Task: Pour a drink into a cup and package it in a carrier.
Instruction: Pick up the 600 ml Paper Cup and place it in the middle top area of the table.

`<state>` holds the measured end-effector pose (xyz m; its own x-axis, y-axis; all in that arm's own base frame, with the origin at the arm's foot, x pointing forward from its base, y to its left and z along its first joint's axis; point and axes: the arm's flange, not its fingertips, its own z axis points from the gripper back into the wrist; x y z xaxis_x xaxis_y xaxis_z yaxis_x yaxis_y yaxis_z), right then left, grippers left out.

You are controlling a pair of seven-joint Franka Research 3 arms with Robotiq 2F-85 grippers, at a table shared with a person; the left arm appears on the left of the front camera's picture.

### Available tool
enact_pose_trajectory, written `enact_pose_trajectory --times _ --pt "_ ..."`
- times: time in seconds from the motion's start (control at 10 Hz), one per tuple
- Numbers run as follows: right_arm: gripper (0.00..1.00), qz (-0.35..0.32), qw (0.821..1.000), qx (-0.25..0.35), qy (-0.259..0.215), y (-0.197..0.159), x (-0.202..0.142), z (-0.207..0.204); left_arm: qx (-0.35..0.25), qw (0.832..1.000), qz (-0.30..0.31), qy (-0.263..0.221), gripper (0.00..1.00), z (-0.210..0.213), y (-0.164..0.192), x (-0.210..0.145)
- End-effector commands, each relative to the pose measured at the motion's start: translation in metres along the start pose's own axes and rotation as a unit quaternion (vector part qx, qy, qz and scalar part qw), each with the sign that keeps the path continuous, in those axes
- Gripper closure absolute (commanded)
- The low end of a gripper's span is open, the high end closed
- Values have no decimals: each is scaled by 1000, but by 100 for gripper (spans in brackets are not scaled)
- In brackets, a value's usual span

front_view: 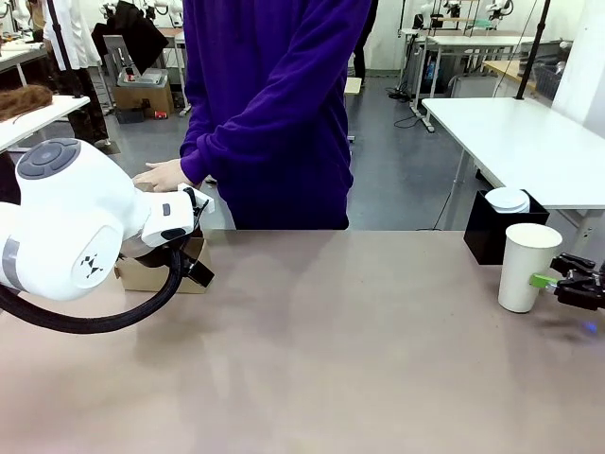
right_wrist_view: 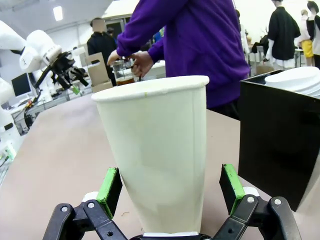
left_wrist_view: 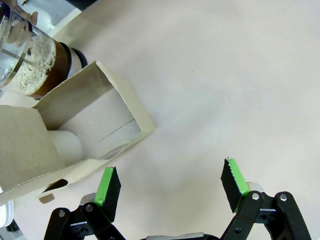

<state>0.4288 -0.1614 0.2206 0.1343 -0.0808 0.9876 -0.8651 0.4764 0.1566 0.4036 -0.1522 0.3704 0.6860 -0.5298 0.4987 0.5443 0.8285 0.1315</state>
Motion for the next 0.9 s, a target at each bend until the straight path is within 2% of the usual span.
enact_pose_trajectory --times 0.0,0.8 --pt "0 13 1000 -3 6 1 -5 -13 0 1000 0 0 0 0 0 0" --pt "0 10 1000 18 1 7 -8 -41 0 1000 0 0 0 0 0 0"
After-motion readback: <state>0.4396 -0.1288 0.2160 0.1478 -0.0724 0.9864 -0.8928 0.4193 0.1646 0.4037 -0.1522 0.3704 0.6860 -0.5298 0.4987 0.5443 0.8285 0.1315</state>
